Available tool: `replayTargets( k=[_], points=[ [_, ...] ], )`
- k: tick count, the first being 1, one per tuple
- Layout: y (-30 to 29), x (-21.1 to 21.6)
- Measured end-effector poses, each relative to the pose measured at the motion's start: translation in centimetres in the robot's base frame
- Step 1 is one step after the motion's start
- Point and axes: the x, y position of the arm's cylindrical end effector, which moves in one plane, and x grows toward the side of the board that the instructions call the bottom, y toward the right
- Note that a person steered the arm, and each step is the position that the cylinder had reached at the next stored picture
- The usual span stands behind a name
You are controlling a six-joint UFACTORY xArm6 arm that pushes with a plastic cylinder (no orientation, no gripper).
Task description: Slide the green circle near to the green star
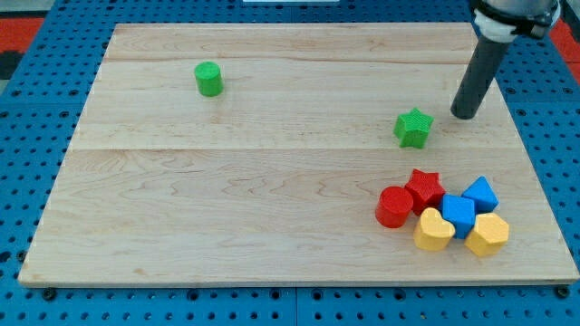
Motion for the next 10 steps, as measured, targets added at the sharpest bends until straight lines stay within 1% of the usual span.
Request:
replayTargets(
  k=[1,2,3,4,5,6,7,8,9,10],
  points=[
    [-5.2,0.9],
    [-7.0,6.2],
    [-6.6,9.0],
    [-2.9,1.9],
    [-8.5,-9.5],
    [-21.7,-15.9],
    [-31.7,-12.8],
    [-32.9,-6.2],
    [-33.9,-8.7],
    [-38.8,-5.9]
  ],
)
